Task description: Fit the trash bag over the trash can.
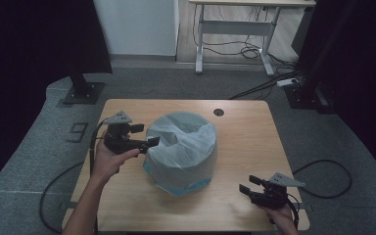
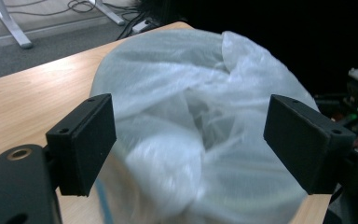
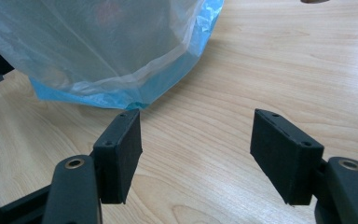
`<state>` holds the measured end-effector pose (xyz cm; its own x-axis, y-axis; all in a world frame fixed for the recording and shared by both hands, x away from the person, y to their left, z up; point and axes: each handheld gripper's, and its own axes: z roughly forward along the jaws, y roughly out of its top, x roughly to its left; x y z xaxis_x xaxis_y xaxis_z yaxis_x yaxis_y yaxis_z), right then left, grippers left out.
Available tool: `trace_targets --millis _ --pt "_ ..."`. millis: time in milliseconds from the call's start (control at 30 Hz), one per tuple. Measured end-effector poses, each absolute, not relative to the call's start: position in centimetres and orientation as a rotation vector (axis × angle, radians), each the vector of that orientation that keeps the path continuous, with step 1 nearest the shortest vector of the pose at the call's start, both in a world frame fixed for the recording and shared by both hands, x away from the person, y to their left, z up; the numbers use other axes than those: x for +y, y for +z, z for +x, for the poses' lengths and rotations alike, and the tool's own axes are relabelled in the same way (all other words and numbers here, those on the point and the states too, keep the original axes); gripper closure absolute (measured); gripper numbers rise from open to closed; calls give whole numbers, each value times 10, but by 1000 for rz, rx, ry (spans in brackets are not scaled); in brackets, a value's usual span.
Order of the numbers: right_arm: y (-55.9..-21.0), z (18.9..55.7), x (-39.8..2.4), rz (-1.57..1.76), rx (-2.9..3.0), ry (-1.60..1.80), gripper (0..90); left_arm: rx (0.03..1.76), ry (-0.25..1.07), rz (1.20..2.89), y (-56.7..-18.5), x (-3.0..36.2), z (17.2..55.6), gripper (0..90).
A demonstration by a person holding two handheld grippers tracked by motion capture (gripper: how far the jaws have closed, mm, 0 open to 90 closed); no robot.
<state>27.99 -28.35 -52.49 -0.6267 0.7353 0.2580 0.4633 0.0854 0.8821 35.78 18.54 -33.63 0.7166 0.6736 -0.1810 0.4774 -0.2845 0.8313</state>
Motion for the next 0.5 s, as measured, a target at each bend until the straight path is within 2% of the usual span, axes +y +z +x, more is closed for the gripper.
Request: trace_targets --millis 500 --pt "-529 281 -282 1224 2128 1542 332 924 176 2092 -334 122 410 187"
